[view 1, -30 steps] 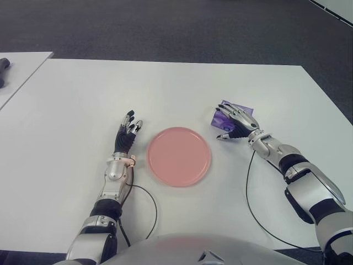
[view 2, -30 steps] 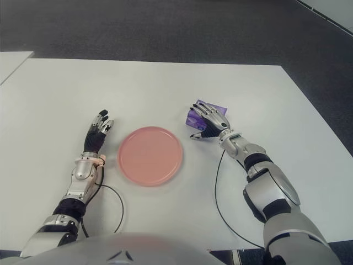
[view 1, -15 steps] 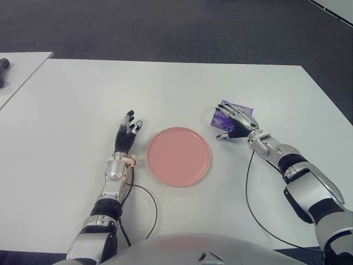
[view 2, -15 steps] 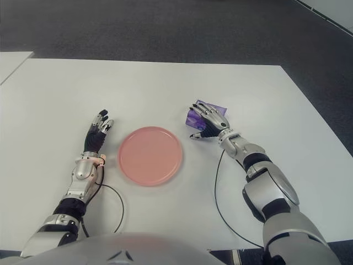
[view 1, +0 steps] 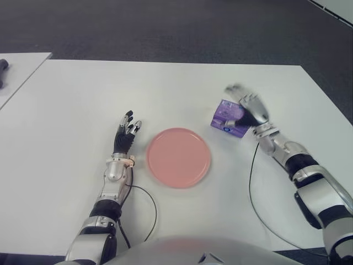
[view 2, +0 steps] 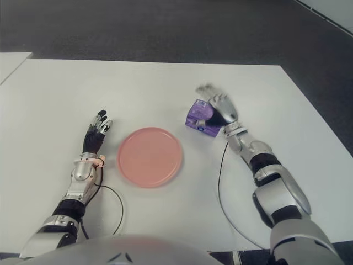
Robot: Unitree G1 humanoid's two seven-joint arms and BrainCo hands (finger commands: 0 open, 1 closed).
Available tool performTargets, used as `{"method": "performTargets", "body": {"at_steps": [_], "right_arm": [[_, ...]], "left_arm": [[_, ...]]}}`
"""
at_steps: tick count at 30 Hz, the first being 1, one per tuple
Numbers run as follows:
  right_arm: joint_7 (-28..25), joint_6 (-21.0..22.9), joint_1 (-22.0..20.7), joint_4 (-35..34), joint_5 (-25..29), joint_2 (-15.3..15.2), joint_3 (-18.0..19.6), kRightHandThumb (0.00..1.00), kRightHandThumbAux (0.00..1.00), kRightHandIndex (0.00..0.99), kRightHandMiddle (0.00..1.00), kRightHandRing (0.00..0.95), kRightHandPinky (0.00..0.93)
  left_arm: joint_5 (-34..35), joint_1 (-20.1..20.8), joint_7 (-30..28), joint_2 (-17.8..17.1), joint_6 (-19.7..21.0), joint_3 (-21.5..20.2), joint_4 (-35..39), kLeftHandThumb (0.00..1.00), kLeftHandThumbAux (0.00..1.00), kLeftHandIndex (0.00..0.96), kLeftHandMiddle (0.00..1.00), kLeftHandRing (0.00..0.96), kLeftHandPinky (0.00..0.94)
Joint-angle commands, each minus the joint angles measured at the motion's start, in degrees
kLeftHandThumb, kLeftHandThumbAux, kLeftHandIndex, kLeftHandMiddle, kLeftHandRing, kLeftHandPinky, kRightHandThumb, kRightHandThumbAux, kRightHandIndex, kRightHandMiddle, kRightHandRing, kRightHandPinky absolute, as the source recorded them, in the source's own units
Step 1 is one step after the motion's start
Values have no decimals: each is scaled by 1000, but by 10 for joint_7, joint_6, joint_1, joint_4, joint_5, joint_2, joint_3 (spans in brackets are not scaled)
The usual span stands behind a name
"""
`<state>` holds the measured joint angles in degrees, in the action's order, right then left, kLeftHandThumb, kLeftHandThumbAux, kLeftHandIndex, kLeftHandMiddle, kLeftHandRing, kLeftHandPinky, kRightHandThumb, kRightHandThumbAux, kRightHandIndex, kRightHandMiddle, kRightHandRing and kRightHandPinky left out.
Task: Put the tissue paper into the plate.
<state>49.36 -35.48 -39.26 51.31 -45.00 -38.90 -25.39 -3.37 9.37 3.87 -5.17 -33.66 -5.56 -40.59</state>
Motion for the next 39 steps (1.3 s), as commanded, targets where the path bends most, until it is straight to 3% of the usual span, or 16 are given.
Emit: {"method": "performTargets", "body": {"at_steps": [1,7,27,39], "right_arm": [[63,39,-23,-22,-13,-16,38,346,545,0,0,0,0],[76,47,-22,-15,-14,-1,42,394,495,0,4,0,0],[24,21,-23,1,5,19,58,437,431,0,2,0,0],[13,29,-23,47,-16,39,30,439,438,0,0,0,0]], "left_arm": [[-3,-14,6,4,4,3,-27,0,415,0,0,0,0],[-2,-11,3,3,-6,3,-34,0,402,0,0,0,0],[-2,-20,8,5,-3,2,-27,0,400,0,0,0,0],[-3,-28,11,6,9,4,-12,0,416,0,0,0,0]]}}
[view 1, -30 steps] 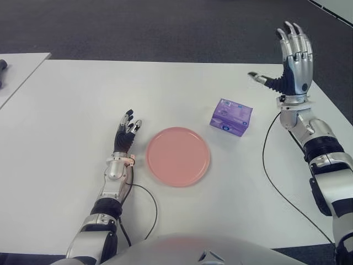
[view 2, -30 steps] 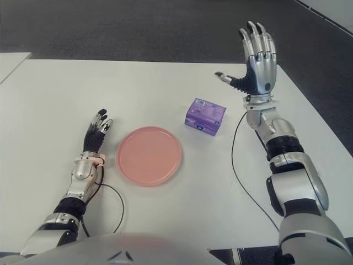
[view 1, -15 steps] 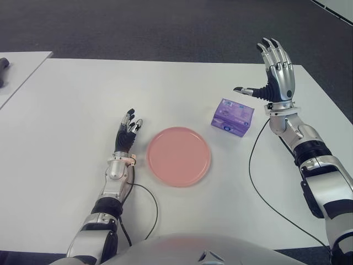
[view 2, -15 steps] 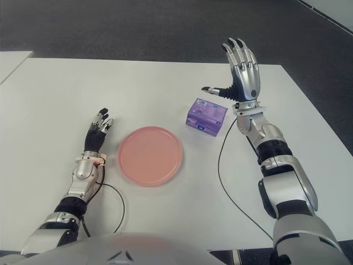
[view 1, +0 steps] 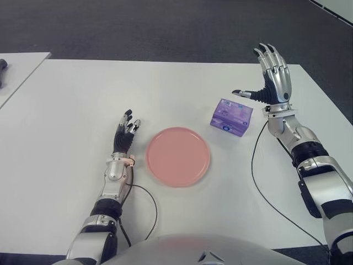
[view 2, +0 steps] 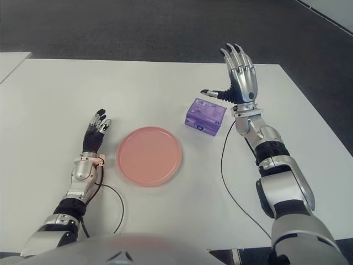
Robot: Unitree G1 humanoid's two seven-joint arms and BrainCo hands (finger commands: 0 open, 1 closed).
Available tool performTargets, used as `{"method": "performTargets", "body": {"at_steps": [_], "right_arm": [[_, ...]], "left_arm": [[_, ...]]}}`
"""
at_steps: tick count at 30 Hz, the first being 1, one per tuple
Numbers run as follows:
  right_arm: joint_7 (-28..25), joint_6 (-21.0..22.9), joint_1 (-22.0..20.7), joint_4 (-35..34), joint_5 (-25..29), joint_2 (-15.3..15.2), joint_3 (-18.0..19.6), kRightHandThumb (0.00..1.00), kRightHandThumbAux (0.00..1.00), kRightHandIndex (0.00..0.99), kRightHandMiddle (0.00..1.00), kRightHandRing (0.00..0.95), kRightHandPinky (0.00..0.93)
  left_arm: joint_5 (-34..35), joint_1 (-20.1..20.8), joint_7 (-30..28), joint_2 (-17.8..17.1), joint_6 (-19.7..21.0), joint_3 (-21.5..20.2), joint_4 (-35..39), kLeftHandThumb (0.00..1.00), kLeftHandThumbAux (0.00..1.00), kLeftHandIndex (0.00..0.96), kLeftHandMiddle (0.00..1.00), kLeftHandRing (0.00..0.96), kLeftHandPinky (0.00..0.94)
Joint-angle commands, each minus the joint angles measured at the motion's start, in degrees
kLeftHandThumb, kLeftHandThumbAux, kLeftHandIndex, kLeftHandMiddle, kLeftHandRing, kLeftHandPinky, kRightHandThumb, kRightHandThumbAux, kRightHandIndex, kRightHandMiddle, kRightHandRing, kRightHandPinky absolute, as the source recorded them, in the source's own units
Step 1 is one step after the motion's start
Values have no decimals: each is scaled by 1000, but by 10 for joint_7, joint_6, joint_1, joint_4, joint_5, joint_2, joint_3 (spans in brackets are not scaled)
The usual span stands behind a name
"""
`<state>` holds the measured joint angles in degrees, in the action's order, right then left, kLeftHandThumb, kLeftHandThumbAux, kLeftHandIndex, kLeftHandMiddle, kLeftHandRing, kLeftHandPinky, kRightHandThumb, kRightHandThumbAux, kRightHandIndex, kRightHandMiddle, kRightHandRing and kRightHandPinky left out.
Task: Put the tissue paper into the plate.
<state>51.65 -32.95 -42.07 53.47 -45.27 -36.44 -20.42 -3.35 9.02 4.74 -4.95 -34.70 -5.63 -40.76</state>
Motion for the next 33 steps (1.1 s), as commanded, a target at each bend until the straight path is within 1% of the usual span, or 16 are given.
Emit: {"method": "performTargets", "body": {"at_steps": [1,4,7,11,15,17,21,25,29,33], "right_arm": [[-12,5,5,40,-19,18,-27,439,439,0,0,0,0],[-25,7,2,64,-27,20,-44,435,445,0,0,0,0],[-38,5,-1,72,-30,19,-53,412,447,0,0,0,0],[-40,6,-5,81,-37,20,-65,394,447,0,0,0,0],[-40,20,-10,96,-48,26,-81,363,437,0,0,0,0],[-51,21,-12,103,-48,29,-85,339,431,0,0,0,0],[-91,15,-12,116,-37,34,-90,291,415,0,0,0,0],[-125,7,-14,119,-33,32,-93,255,397,0,0,0,0],[-155,0,-12,117,-34,28,-99,239,389,0,0,0,0],[-174,-1,-9,112,-43,24,-110,223,401,0,0,0,0]], "left_arm": [[-4,-25,1,4,21,6,-9,0,417,0,0,0,0],[-4,-26,0,4,24,7,-6,0,419,0,0,0,0],[-6,-27,0,4,27,9,-4,0,417,0,0,0,0],[-7,-27,2,4,32,9,-1,0,414,0,0,0,0],[-6,-28,2,4,39,9,3,0,413,0,0,0,0],[-5,-28,0,4,41,9,5,0,414,0,0,0,0],[-2,-28,-4,3,38,8,3,0,419,0,0,0,0],[-1,-26,-7,1,35,8,0,0,423,0,0,0,0],[-1,-25,-8,0,28,8,-4,0,425,0,0,0,0],[0,-23,-11,-2,20,8,-8,0,430,0,0,0,0]]}}
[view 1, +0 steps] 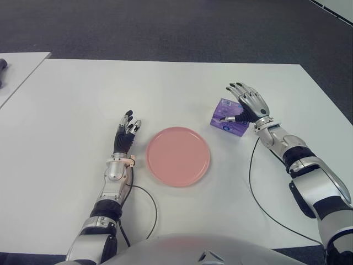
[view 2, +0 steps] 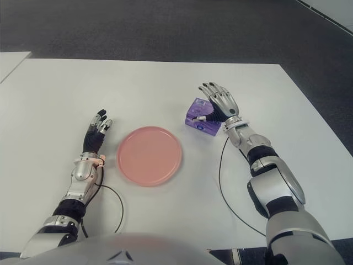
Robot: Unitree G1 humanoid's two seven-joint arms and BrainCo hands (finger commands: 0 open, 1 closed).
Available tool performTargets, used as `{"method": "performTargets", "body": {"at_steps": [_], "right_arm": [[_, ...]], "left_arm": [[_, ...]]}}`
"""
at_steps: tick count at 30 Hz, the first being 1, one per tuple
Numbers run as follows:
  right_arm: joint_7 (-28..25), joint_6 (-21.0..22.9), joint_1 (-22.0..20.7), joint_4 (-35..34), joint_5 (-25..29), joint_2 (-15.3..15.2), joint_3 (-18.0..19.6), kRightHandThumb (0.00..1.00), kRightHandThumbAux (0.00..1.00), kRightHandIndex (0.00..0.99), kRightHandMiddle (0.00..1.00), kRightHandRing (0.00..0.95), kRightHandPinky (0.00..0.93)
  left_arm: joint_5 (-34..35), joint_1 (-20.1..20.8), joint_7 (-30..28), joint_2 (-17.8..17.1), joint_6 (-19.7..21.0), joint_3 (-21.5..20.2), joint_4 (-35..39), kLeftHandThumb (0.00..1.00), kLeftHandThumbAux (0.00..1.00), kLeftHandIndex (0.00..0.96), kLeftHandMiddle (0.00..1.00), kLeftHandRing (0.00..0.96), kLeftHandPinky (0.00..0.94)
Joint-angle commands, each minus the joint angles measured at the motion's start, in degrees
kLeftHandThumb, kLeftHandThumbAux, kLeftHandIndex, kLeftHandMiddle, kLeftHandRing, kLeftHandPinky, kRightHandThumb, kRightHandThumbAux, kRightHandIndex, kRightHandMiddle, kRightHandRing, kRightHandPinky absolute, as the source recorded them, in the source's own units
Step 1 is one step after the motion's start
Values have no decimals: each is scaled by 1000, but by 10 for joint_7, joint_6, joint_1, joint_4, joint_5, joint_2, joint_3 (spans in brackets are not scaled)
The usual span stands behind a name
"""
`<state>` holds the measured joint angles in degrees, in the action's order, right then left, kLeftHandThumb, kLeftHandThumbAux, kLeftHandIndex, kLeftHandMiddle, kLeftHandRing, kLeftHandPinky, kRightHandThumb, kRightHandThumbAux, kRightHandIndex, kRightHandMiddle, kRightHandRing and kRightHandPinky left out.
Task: Put the tissue paper into the plate.
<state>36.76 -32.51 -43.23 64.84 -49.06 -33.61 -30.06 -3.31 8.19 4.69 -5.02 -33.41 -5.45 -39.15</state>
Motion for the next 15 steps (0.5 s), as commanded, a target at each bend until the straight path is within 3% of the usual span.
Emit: {"method": "performTargets", "body": {"at_steps": [1,15], "right_arm": [[-29,-4,3,-2,-8,-4,-17,217,407,0,0,0,0],[-58,8,6,20,-9,4,-35,107,417,0,0,0,0]], "left_arm": [[0,-14,-11,-1,5,6,-25,0,432,0,0,0,0],[3,-12,-14,0,5,2,-29,0,431,0,0,0,0]]}}
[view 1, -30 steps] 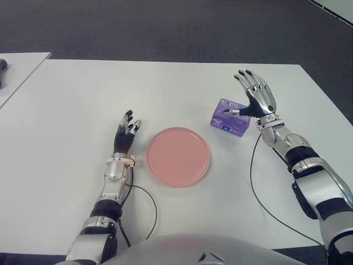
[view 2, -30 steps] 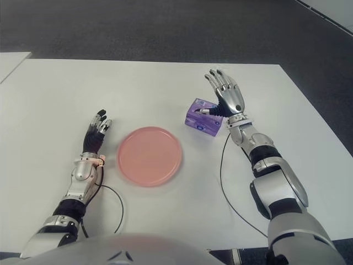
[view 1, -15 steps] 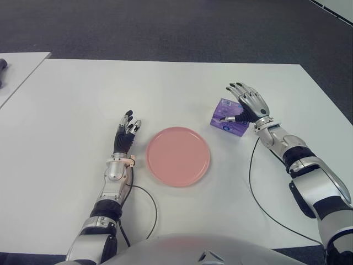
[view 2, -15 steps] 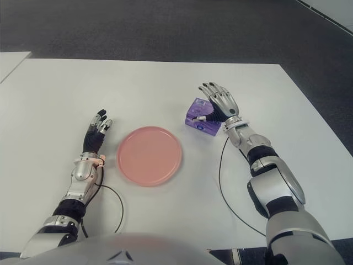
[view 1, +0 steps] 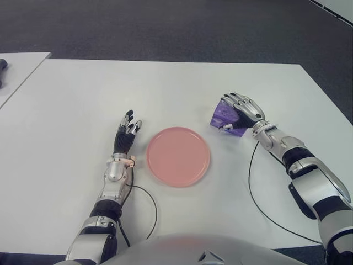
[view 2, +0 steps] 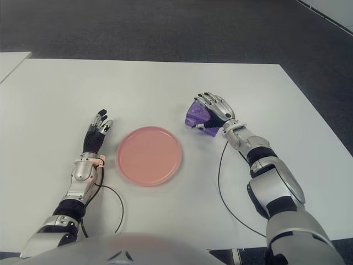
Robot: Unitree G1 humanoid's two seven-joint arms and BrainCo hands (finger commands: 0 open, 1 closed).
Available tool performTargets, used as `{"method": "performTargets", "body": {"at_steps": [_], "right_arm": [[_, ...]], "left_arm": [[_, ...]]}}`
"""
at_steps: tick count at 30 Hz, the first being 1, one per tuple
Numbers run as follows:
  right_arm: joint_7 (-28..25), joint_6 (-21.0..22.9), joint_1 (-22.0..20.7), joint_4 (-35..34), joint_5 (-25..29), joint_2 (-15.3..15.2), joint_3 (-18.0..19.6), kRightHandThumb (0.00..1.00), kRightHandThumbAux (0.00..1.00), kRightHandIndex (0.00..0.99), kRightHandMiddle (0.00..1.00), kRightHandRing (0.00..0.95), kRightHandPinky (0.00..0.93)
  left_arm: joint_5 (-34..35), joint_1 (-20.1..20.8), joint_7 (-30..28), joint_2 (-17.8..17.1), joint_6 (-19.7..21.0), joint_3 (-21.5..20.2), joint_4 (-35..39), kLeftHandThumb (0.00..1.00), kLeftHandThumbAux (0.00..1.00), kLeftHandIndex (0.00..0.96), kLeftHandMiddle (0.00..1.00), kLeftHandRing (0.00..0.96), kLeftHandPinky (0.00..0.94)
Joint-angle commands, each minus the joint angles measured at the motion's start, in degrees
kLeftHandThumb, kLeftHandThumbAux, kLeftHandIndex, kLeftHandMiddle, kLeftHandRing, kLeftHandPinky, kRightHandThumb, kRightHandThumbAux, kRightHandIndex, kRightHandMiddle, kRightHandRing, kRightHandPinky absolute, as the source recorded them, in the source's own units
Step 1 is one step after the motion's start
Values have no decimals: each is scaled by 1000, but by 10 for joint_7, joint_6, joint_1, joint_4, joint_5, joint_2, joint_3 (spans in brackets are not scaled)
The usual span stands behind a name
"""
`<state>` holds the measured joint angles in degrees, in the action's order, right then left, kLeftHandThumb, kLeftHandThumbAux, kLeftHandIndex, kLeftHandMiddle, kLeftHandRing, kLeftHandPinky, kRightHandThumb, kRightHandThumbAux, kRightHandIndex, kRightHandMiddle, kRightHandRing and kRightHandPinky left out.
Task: Put the tissue paper into the plate.
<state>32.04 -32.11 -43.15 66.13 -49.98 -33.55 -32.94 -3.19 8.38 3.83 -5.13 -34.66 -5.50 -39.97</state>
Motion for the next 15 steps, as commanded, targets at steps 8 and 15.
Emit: {"method": "performTargets", "body": {"at_steps": [8,15], "right_arm": [[-18,-4,15,13,6,1,-5,87,413,0,0,0,0],[-14,-4,30,21,3,6,-11,78,409,0,0,0,0]], "left_arm": [[-5,-17,-1,-1,17,5,-17,0,415,0,0,0,0],[-7,-17,3,0,26,5,-13,0,401,0,0,0,0]]}}
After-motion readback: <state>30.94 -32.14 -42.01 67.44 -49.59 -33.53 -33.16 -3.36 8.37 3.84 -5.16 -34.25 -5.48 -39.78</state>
